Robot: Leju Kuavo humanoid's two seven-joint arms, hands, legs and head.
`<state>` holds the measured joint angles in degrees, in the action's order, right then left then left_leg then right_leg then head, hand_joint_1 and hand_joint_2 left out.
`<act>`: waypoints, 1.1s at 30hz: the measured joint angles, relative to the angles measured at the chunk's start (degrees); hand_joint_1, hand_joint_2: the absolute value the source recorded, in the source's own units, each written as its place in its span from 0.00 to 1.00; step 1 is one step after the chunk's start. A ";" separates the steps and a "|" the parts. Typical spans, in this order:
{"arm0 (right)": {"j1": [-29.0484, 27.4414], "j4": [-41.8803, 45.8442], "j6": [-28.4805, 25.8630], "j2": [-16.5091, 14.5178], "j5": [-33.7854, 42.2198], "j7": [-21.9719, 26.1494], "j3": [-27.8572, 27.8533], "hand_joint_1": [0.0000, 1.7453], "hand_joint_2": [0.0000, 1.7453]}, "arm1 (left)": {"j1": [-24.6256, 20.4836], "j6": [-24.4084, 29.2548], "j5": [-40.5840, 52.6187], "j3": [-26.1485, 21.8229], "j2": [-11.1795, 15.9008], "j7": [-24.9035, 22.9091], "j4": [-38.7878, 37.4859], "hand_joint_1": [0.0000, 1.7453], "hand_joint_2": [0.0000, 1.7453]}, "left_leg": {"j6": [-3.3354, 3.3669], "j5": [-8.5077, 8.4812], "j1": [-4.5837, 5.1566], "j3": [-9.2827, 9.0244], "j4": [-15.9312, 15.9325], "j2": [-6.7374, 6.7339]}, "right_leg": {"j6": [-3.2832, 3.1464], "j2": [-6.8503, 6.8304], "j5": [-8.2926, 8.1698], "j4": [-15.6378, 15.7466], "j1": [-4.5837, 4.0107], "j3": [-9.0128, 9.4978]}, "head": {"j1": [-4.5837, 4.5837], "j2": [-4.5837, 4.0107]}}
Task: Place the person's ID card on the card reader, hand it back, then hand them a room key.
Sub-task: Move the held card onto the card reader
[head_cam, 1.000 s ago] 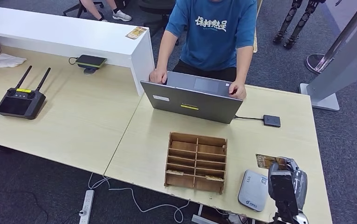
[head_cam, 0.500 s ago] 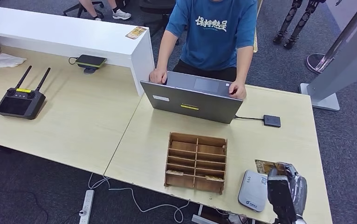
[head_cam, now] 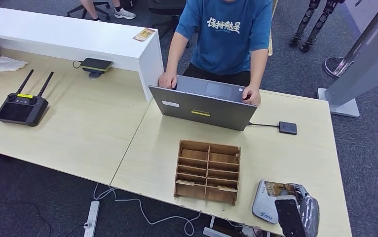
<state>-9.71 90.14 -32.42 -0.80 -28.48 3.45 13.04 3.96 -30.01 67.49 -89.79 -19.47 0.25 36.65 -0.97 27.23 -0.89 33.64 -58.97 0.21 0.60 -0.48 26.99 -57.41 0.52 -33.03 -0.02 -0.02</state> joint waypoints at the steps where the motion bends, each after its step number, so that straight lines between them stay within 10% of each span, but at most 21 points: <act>1: -0.11 0.01 -0.01 0.08 0.04 -0.05 0.09 1.00 1.00 | 0.00 -0.02 0.01 -0.02 0.00 0.00 0.00 0.00 0.00 | 0.00 0.00 0.00 0.00 0.00 0.00 | 0.00 0.00 0.00 0.00 0.00 0.00 | 0.00 0.00; 33: 3.22 -6.21 4.71 3.33 -2.53 -8.12 5.66 1.00 1.00 | 0.01 -1.18 0.70 -0.07 0.02 -0.27 0.00 0.00 0.00 | 0.00 0.00 0.00 0.00 0.01 0.00 | -0.01 0.00 0.01 0.00 0.00 0.00 | 0.00 0.00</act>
<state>-6.49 83.94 -27.71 2.53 -31.01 -4.68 18.70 3.97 -31.19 68.19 -89.85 -19.45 -0.02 36.65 -0.97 27.23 -0.89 33.63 -58.96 0.21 0.59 -0.48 27.00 -57.41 0.52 -33.03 -0.02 -0.02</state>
